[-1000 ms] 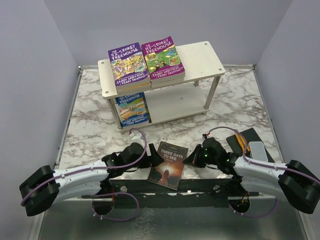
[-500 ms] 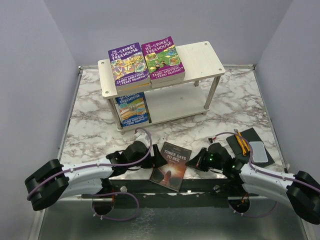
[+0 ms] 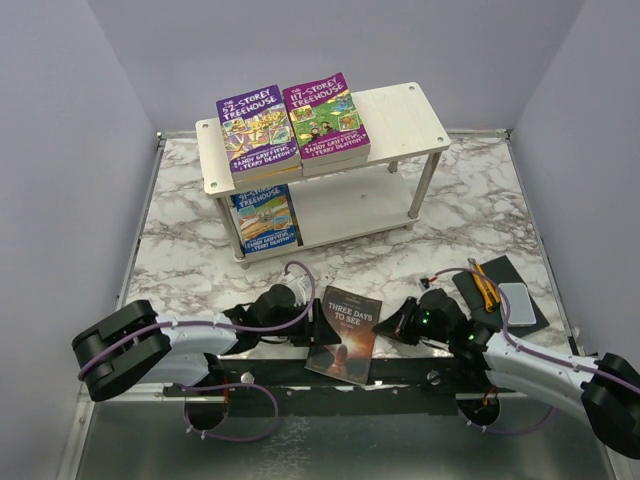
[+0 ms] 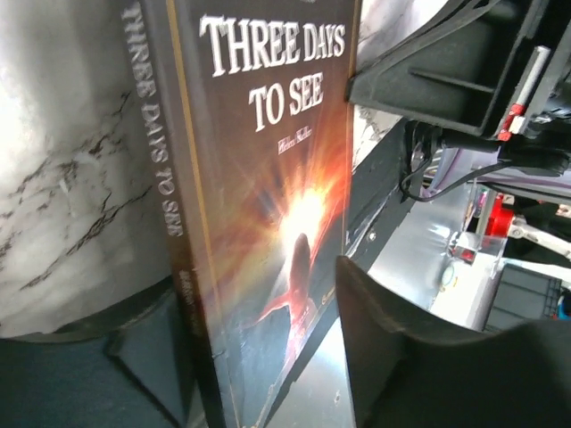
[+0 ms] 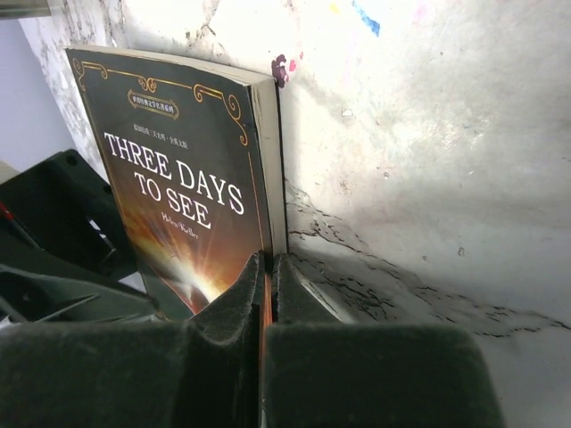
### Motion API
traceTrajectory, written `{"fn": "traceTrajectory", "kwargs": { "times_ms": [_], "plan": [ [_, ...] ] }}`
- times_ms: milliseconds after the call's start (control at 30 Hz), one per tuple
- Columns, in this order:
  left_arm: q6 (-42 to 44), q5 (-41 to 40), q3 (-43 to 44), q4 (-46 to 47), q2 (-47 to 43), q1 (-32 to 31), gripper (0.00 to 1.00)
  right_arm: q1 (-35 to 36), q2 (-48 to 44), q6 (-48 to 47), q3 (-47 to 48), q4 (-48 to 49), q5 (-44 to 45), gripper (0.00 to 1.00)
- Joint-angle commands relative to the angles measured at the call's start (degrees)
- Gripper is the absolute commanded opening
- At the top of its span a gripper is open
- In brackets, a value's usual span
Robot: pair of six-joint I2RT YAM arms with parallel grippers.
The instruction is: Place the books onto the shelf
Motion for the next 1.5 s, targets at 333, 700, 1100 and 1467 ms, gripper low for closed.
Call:
{"fn": "traceTrajectory", "kwargs": {
  "times_ms": [333, 700, 1100, 1467],
  "plan": [
    [-3.27, 3.68, -2.26, -0.09, -2.09, -0.86, 0.00, 0.67, -1.95, 1.34, -4.67, -2.42, -0.98, 0.01],
    [-5.33, -3.13, 0.79, -6.65, -20.23, -0.69, 0.00, 0.67, -11.51, -2.14, 1.72, -12.01, -1.34, 0.46],
    [-8.36, -10.94, 1.40, -12.18, -40.36, -0.56, 0.00, 0.67, -22.64, -11.25, 10.16, -9.25, -9.67, 0.66],
    [-12.17, -14.75, -1.82, -9.34, -52.57, -0.46, 0.00, 0.68, -8.24, -10.56, 10.97, 12.97, -24.38, 0.66]
  ]
}}
